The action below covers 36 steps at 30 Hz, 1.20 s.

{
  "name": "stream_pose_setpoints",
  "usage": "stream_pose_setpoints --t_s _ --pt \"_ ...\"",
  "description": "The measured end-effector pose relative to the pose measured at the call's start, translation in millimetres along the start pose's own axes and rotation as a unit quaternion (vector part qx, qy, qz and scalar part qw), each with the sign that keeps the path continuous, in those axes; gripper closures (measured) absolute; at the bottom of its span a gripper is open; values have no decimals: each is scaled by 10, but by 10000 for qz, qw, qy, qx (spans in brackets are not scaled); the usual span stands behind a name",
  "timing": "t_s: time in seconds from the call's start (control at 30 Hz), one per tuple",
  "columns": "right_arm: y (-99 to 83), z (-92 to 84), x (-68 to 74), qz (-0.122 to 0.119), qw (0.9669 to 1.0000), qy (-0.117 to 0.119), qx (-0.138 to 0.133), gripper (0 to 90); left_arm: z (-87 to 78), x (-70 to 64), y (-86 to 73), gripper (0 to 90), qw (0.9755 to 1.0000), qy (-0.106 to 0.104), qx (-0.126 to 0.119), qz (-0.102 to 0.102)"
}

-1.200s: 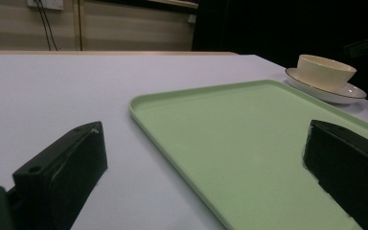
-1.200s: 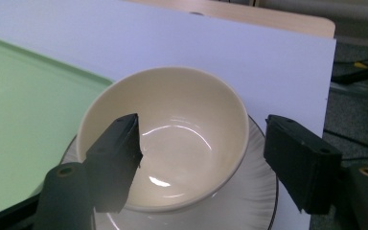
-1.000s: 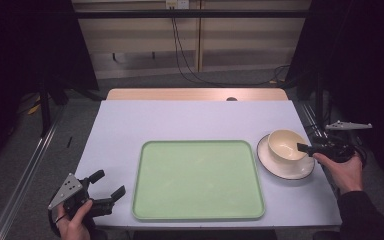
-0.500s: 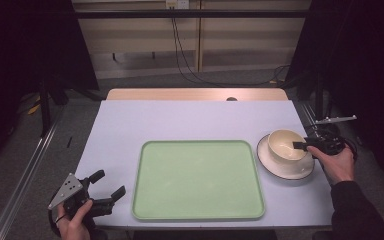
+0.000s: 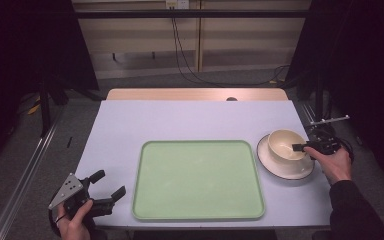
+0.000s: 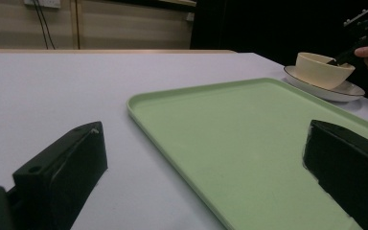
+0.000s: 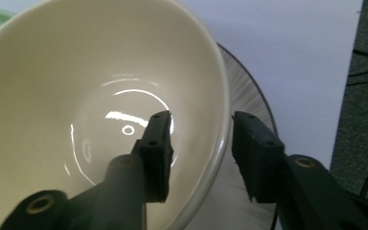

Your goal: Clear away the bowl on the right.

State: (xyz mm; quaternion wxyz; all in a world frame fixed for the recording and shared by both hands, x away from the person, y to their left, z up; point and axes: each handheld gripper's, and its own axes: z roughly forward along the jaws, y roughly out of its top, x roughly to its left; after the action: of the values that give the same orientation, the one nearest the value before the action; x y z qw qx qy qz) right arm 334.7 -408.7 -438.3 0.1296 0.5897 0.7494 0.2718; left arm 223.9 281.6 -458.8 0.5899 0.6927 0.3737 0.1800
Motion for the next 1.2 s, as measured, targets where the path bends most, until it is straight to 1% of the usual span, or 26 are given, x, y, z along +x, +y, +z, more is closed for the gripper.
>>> stream_pose_setpoints --t_s 0.03,0.07,0.17,0.2,0.27,0.37,0.47,0.5,0.53,0.57,0.6,0.67,0.7,0.77,0.87,0.97,1.07,1.2 --pt "3 15 2 -27 10000 15 61 613 0 0 0 13 10000 2 1 4" --pt "4 32 5 -47 9999 -16 89 651 0 0 0 14 10000 0 1 4" --pt "13 45 8 -5 9999 40 164 708 0 0 0 13 10000 2 2 6" --pt "21 48 22 -10 9998 27 190 735 -1 -1 0 13 10000 3 1 6" --pt "31 56 32 -61 9997 -45 226 751 -1 -2 -1 13 10000 3 -11 -6" --pt "33 58 30 -37 9996 -138 234 789 -2 -2 0 13 10000 9 -5 4" --pt "19 57 1 -2 9998 -91 159 794 -2 0 -1 13 10000 12 -6 -5" --pt "14 60 -10 -62 9999 -81 133 796 -1 1 0 13 10000 7 -1 -2" --pt "12 59 -5 -17 9999 -53 134 797 0 1 0 13 10000 4 4 -1" --pt "14 59 -8 -32 9999 -81 139 800 0 0 0 13 10000 2 7 2" --pt "22 54 -1 19 9998 -66 182 807 0 -1 0 13 10000 5 4 1" --pt "27 52 -2 135 9997 -86 182 814 0 0 0 13 10000 5 6 0" --pt "29 53 -10 141 9997 -80 183 817 1 0 -1 13 10000 7 2 -5" --pt "36 52 -13 278 9994 -21 212 823 5 -3 -1 13 10000 16 -4 -23" --pt "43 54 -19 246 9995 -26 209 828 4 -1 -2 13 10000 10 15 -16" --pt "47 55 -17 274 9994 9 215 831 5 -2 -2 13 10000 18 -3 -31" --pt "50 56 -18 393 9990 53 200 839 5 -2 -2 13 10000 16 -2 -26" --pt "51 51 -26 381 9991 110 161 843 3 1 -1 13 10000 31 -3 -15"
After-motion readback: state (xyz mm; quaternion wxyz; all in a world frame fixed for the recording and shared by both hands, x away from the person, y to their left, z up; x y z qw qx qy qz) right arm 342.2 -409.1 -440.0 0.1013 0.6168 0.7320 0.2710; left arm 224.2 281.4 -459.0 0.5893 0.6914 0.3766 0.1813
